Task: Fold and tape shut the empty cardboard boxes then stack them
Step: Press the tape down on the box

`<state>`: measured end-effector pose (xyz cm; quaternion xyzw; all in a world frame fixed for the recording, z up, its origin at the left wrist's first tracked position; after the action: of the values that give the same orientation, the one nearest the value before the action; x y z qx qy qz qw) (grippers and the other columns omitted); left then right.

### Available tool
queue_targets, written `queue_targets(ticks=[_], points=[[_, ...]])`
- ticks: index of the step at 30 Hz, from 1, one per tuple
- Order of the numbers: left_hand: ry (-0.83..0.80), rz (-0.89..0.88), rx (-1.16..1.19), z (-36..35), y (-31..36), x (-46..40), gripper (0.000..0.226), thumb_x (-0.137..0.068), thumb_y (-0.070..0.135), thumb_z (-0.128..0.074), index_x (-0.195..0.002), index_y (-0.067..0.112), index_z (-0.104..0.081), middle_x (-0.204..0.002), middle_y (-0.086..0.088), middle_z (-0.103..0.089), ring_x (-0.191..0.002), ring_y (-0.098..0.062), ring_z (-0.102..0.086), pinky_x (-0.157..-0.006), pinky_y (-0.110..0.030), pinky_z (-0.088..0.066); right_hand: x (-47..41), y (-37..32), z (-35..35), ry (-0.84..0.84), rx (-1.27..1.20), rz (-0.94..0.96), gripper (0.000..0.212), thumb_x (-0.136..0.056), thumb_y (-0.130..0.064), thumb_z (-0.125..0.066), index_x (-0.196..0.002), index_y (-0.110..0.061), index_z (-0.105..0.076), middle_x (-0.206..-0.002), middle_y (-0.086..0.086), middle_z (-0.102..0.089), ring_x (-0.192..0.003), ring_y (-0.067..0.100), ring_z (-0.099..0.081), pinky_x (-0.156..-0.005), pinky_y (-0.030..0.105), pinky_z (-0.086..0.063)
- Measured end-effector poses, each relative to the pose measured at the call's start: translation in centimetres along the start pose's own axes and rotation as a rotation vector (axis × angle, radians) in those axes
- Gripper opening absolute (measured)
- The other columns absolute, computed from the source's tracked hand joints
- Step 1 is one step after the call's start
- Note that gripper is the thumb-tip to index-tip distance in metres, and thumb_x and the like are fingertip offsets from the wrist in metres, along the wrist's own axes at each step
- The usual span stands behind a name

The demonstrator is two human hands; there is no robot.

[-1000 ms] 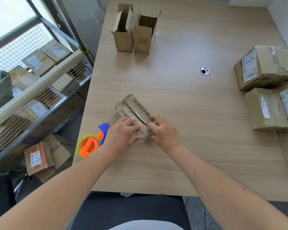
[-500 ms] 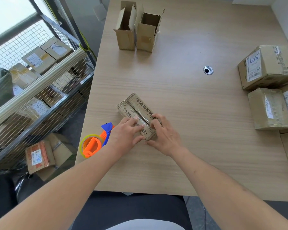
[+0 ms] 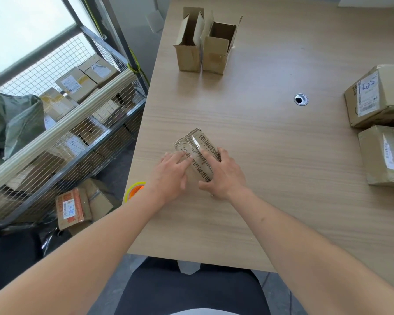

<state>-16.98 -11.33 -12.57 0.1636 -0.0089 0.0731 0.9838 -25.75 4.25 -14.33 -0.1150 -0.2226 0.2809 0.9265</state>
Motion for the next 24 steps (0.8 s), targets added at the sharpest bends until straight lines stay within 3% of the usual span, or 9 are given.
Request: queue_targets(ticks=[4,10,17,24], points=[[-0.020,0.089,0.068,2.0,0.0,0.4,0.055,-0.085,0.013,-0.071,-0.139,0.011,-0.060,-0.142,-0.020,-0.054,-0.125,-0.042,-0.054,-0.108,-0.059,-0.042,1.4,-1.3,1.8,0.007,-0.041,-0.048,0.095,-0.073,-0.064,-0.073,-0.152,-0.054,-0.021,-0.157,0.010,-0.026,-0.126,0.035,-0.049,-0.100,0.044,-0.046],[0.010,0.064,0.014,7.9,1.3,0.2,0.058,-0.095,0.027,-0.063,-0.149,0.013,-0.050,-0.149,-0.018,-0.048,-0.136,-0.039,-0.045,-0.116,-0.057,-0.033,3.6,-3.2,7.0,0.095,-0.076,-0.093,0.091,-0.068,-0.066,-0.068,-0.149,-0.053,-0.029,-0.152,0.009,-0.030,-0.120,0.034,-0.050,-0.099,0.043,-0.048],[0.038,-0.054,-0.100,15.8,1.1,-0.5,0.059,-0.102,0.039,-0.051,-0.156,0.018,-0.037,-0.160,-0.012,-0.036,-0.147,-0.031,-0.033,-0.122,-0.045,-0.027,6.1,-7.4,12.2,0.260,-0.117,-0.216,0.096,-0.067,-0.068,-0.064,-0.152,-0.051,-0.023,-0.143,0.007,-0.036,-0.117,0.035,-0.052,-0.097,0.044,-0.049],[0.068,-0.172,-0.156,22.5,1.5,-0.4,0.063,-0.104,0.046,-0.046,-0.160,0.025,-0.028,-0.164,-0.009,-0.031,-0.152,-0.030,-0.026,-0.124,-0.049,-0.022,9.9,-11.8,17.9,0.404,-0.121,-0.295,0.092,-0.072,-0.067,-0.066,-0.153,-0.048,-0.027,-0.137,0.007,-0.040,-0.115,0.034,-0.052,-0.095,0.044,-0.049]])
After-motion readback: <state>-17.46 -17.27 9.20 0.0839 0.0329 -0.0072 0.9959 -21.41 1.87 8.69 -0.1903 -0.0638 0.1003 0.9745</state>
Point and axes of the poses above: each hand's wrist, its own x-axis away from the middle knuckle, its own z-axis out of the back of the hand, y = z × x, the point moved 3 cm from there along -x, towards the middle knuckle
